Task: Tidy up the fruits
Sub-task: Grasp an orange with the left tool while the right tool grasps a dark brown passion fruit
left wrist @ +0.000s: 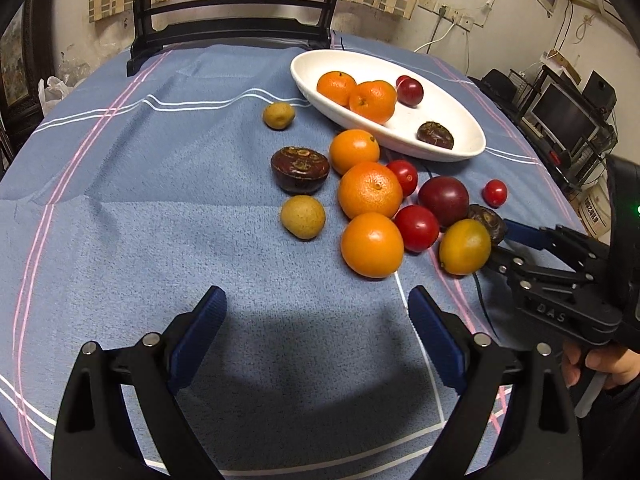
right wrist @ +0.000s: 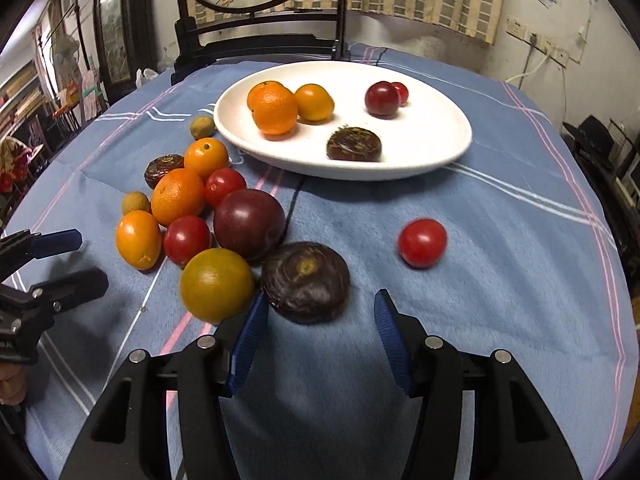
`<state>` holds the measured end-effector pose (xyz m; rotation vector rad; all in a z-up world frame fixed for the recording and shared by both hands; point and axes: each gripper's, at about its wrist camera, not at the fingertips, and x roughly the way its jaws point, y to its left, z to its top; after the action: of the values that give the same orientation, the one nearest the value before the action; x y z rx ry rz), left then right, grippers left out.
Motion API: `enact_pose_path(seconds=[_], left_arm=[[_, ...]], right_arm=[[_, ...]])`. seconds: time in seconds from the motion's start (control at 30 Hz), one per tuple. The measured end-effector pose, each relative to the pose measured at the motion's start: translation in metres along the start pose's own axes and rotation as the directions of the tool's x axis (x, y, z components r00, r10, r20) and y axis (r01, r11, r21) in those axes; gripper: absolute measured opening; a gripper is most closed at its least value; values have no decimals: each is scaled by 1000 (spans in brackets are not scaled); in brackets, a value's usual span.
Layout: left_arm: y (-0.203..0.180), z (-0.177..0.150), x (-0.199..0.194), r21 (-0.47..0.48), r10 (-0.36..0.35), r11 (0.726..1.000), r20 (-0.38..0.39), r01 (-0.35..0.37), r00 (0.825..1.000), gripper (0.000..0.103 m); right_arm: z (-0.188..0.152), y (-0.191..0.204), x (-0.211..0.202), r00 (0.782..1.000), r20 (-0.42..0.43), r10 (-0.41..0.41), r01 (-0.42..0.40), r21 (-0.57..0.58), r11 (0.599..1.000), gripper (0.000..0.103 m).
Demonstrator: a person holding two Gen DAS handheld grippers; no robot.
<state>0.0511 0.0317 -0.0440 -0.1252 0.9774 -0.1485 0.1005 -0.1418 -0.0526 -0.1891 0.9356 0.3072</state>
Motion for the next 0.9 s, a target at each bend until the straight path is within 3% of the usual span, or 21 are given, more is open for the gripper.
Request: enact_pose_path(seconds=[0.17, 0.7, 0.9], left_arm=[[-1, -1, 3, 0, -2, 1000, -12, 2, 1000, 90], [-21, 2, 15, 48, 40, 998, -39, -38, 998, 90], [-30, 12, 22, 65, 62, 996, -38, -59, 997, 73]], right_arm=[[9, 1, 7, 1000, 0, 21, -21, -1, 1000, 45], [0, -18, -2, 997, 33, 74, -77, 86, 993, 45], [-4, -24, -5, 995, 36, 91, -94, 98, 991, 45]])
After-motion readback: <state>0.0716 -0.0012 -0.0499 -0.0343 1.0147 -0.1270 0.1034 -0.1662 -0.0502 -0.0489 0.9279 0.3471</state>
